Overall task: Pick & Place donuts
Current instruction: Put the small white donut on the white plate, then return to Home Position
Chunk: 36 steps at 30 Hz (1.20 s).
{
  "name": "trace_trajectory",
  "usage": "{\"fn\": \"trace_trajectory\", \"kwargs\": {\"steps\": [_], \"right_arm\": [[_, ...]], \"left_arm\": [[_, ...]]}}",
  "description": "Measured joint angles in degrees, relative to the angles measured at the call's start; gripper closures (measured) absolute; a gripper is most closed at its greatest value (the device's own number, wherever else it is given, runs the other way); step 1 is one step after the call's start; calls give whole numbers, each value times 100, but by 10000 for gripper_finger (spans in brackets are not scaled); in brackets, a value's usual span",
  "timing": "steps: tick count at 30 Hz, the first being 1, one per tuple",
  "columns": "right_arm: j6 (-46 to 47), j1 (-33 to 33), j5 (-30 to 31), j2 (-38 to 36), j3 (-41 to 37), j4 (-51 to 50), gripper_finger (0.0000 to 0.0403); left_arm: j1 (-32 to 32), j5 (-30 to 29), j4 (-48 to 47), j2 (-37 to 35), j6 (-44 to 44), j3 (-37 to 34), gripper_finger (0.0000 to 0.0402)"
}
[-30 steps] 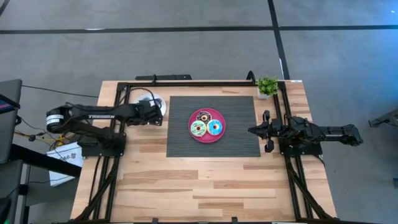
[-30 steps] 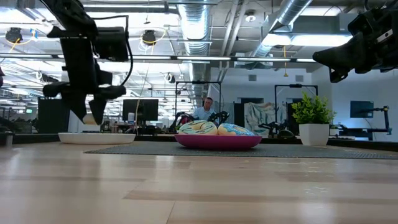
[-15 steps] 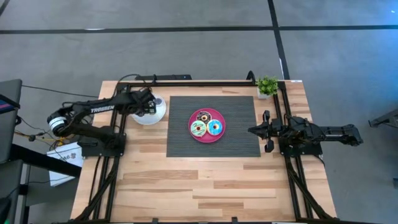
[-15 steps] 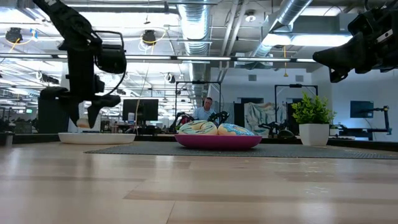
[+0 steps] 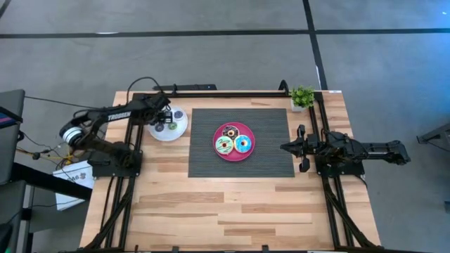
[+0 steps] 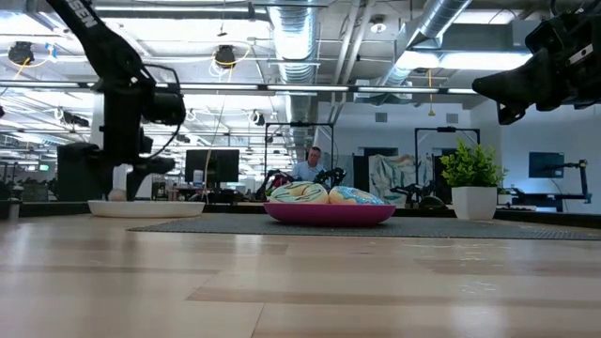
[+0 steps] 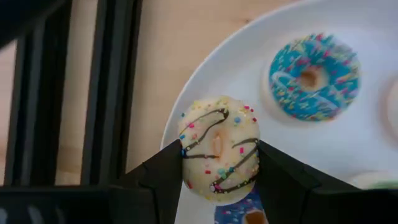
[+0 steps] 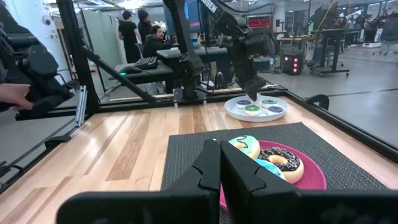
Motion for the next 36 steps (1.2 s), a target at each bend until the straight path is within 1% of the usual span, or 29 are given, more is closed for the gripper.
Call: {"fn": "trace_trajectory", "kwargs": {"steps": [5, 11, 15, 20, 23, 26, 29, 33, 36], "right_arm": [[-1, -1, 2, 0, 0, 0, 403], [0, 0, 2, 0, 0, 0, 403], [-1, 0, 2, 0, 0, 0, 403], [0, -1, 2, 0, 0, 0, 403], [-1, -1, 2, 0, 0, -1, 403], [0, -1, 2, 0, 0, 0, 403], [-1, 0, 2, -1, 0, 0, 403], [0, 0, 2, 0, 0, -1, 403], [1, 1, 2, -2, 0, -1, 403]], "left_arm": [[-1, 2, 306, 409, 7, 0, 230], [-2, -11, 637, 475, 28, 0, 226], [-2, -9, 665, 475, 71, 0, 206], [-32, 3, 667, 475, 115, 0, 170], [-35, 136, 656, 465, 212, 0, 153], [-64, 318, 628, 309, 381, 0, 142], [-125, 314, 630, -3, 397, 0, 139], [-162, 278, 528, -585, 354, 0, 138], [-208, 278, 267, -1095, 307, 0, 138]]}}
